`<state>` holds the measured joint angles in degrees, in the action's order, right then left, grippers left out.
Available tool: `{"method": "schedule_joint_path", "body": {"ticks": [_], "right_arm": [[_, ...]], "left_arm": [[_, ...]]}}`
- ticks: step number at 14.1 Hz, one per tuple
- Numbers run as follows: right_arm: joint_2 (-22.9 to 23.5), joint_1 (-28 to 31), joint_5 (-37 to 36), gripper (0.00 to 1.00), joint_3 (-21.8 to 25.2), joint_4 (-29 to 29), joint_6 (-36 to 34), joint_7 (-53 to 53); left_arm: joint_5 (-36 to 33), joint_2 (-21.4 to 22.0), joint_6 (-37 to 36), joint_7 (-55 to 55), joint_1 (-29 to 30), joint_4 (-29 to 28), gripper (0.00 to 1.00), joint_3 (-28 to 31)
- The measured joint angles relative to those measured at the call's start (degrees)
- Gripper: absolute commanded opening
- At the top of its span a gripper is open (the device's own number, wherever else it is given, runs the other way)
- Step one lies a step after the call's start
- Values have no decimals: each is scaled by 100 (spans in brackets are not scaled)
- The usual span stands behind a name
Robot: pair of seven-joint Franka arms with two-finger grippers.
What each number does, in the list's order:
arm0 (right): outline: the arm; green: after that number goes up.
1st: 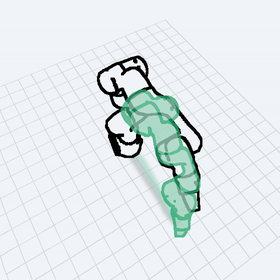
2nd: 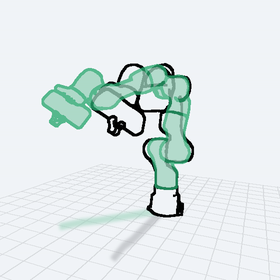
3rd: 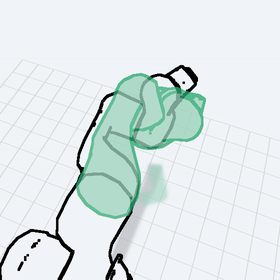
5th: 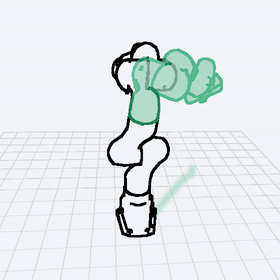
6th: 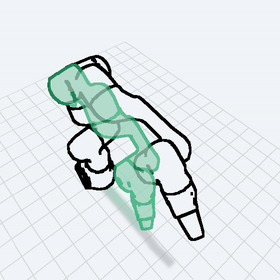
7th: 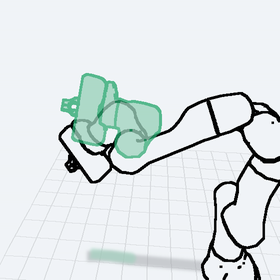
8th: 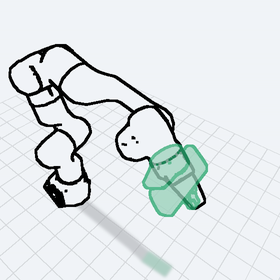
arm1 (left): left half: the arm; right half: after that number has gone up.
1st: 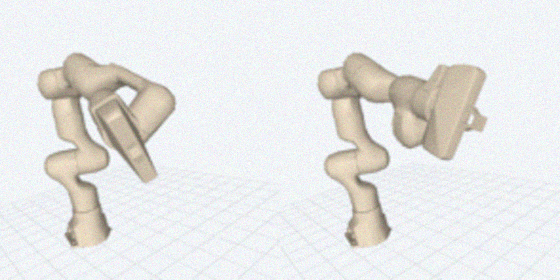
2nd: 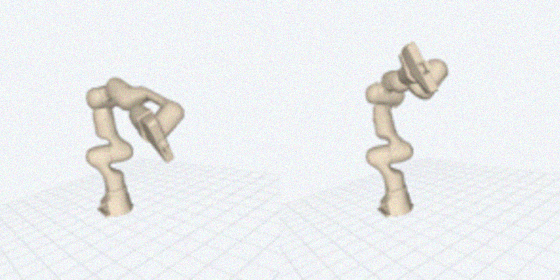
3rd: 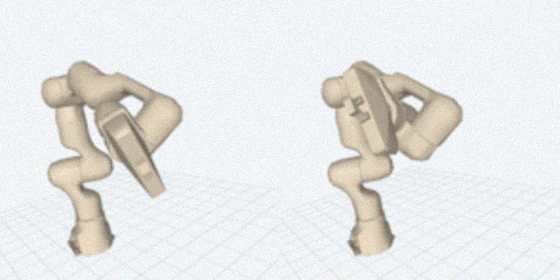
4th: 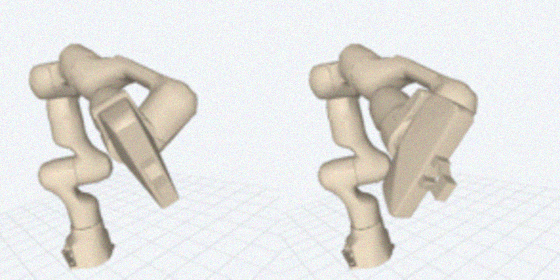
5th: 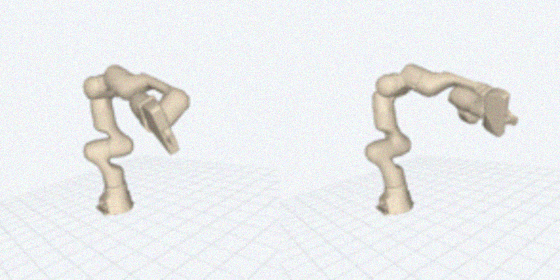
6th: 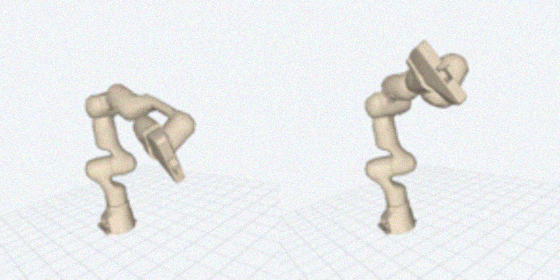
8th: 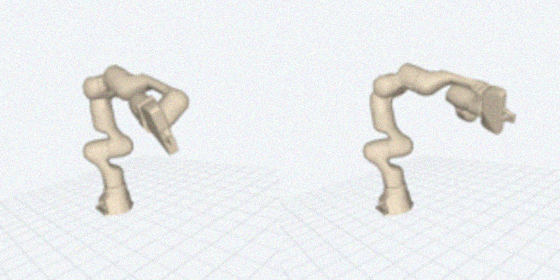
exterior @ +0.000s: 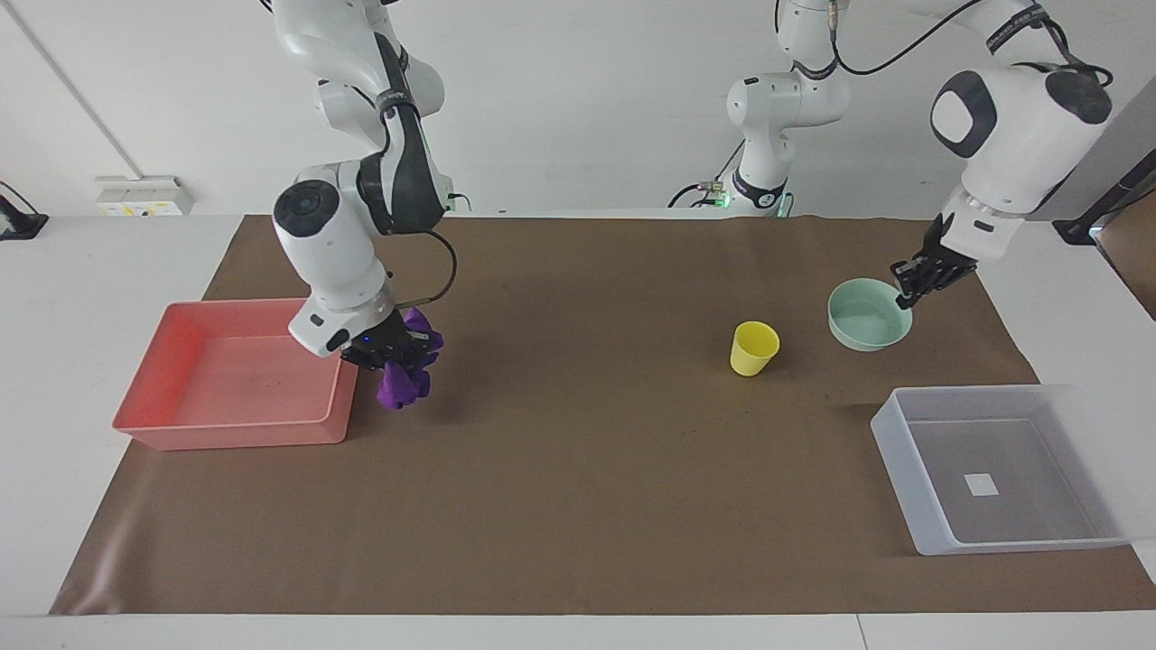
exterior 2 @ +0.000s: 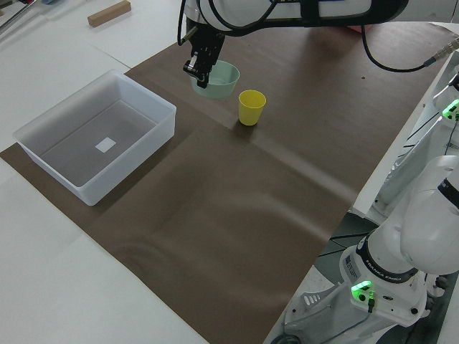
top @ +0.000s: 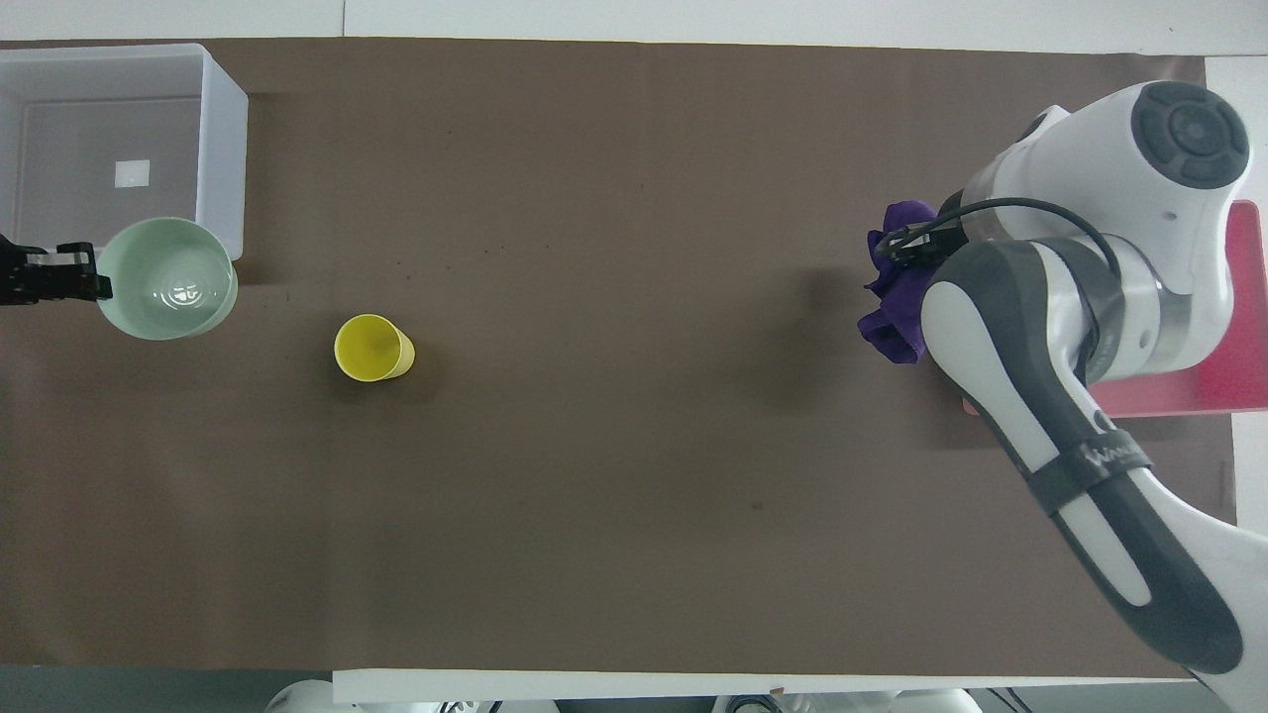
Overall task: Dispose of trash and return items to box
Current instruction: 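Move the cloth to the pink tray while the left gripper moves the bowl, then open the right gripper on the cloth while the left gripper releases the bowl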
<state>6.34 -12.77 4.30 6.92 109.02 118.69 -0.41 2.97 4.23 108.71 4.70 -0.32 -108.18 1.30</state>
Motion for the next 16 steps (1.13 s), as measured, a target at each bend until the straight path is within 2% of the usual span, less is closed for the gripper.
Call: {"method": "schedule_joint_path", "body": {"ticks": [3, 6, 8, 9, 11, 12, 13, 14, 15, 16], "right_arm": [[-330, 693, -39, 1, 29, -52, -497, -861], [-433, 1460, -55, 5, 56, 249, -610, -1565], [-426, 1747, -135, 6, 60, 656, -322, -1633], [-405, 1819, -145, 7, 60, 914, 58, -1668], [-290, 1848, -149, 24, 58, 1350, 857, -1835], [-195, 1844, -150, 35, 51, 1473, 1078, -1888], [-99, 1838, -150, 60, 41, 1529, 1187, -1906], [-32, 1835, -150, 87, 31, 1541, 1220, -1912], [-6, 1834, -151, 96, 25, 1540, 1220, -1914], [-9, 1836, -151, 99, 24, 1530, 1220, -1914]], "left_arm": [[38, -787, -13, 0, 384, 960, 0, 51], [66, -2107, 173, -6, 644, 2087, 0, 60], [72, -2964, 900, -79, 746, 2407, 0, 59], [74, -3278, 1191, -133, 785, 2457, 0, 59], [76, -3652, 1517, -185, 818, 2506, 4, 56], [76, -3744, 1608, -254, 819, 2516, 45, 55], [77, -3787, 1655, -438, 818, 2515, 94, 50], [78, -3792, 1682, -652, 820, 2516, 96, 50], [79, -3783, 1693, -776, 825, 2527, 97, 51], [80, -3762, 1691, -835, 829, 2555, 100, 51]]}}
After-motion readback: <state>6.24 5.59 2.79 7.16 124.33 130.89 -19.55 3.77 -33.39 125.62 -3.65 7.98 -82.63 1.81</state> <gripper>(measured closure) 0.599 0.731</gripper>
